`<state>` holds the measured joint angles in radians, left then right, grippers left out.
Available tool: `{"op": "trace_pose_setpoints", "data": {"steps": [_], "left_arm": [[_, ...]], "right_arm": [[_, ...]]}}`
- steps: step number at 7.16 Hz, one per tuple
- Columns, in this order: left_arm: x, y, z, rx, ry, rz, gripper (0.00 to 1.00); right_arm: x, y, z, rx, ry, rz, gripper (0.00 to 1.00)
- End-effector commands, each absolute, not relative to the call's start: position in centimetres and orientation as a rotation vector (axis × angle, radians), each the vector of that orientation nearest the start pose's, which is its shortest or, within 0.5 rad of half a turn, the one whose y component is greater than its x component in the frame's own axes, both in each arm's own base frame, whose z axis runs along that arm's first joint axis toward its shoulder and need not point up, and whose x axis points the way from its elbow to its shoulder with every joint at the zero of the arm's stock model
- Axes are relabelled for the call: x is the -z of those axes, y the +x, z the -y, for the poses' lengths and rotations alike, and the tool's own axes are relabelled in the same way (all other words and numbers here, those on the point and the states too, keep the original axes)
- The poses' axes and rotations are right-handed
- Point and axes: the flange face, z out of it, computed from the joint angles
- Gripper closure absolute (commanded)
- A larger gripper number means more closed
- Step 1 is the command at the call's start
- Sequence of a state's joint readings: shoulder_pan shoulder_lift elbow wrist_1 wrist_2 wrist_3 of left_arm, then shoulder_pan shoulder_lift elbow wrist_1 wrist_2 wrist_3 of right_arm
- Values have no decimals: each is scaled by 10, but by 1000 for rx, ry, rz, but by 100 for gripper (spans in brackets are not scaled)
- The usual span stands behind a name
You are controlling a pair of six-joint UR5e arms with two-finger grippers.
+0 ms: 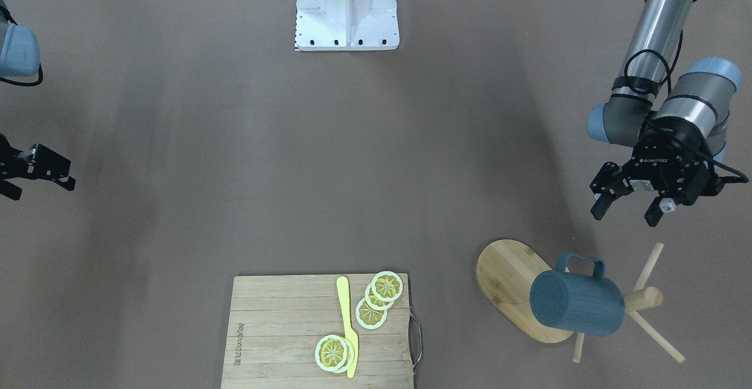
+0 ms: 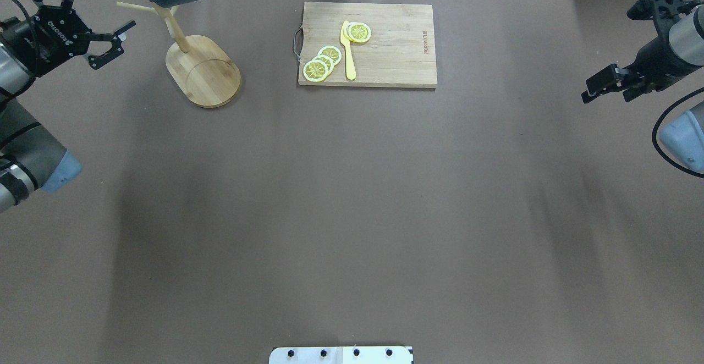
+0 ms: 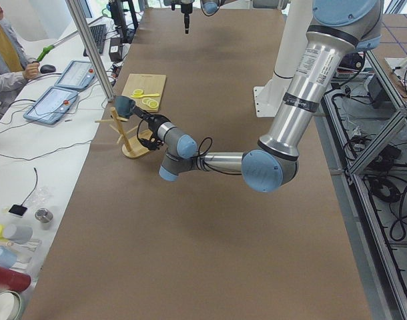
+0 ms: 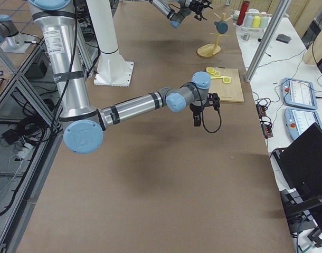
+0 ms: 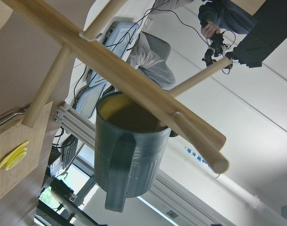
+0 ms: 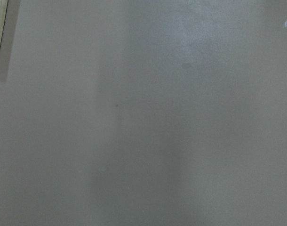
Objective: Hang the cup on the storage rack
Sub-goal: 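Open the left gripper and withdraw it from the hanging mug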
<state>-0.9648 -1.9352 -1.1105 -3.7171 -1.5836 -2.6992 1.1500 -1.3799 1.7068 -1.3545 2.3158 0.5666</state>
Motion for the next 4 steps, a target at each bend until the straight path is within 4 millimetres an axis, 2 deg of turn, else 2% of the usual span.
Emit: {"op": "trace_pose_setpoints", "data": {"steps": [1, 2, 4], "left_arm": [[-476, 200, 523, 1032, 136, -2227, 3], [-482, 193, 517, 951, 314, -2171, 3], [-494, 175, 520, 740, 775, -1946, 3]], "right_arm": [[-464, -172, 552, 63, 114, 885, 0], [-466, -171, 552, 61, 111, 886, 0], [-470, -169, 551, 55, 111, 876, 0]]}}
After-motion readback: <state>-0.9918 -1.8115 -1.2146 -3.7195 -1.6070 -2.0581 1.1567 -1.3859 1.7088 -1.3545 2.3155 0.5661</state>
